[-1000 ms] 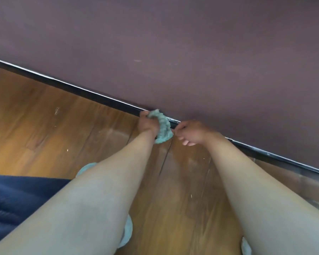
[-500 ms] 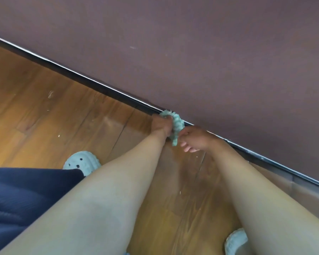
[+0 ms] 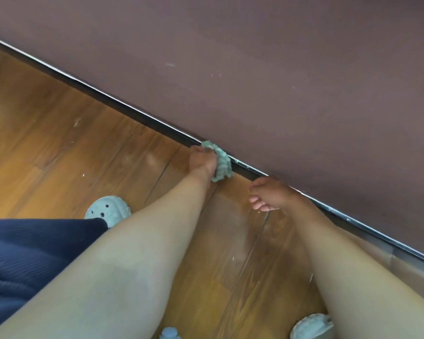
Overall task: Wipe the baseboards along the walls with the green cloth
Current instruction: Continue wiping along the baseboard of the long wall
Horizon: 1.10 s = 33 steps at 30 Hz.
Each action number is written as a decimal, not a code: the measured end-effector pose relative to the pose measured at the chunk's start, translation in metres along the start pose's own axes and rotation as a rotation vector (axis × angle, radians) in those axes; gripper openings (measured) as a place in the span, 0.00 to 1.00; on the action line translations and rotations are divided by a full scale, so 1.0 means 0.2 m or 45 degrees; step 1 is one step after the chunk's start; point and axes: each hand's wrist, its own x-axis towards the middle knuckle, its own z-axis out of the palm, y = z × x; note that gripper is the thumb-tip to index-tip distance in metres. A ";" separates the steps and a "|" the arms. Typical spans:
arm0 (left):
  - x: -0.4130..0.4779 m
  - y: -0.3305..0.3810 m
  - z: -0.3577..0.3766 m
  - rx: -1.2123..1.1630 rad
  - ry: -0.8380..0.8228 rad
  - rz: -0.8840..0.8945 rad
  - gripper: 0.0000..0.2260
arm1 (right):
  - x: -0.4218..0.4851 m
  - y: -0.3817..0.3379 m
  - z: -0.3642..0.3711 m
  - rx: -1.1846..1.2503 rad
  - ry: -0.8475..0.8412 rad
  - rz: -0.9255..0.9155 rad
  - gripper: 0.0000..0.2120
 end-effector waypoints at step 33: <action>0.03 -0.09 0.02 -0.245 0.083 0.001 0.04 | -0.11 0.15 0.01 -0.179 0.066 0.008 0.05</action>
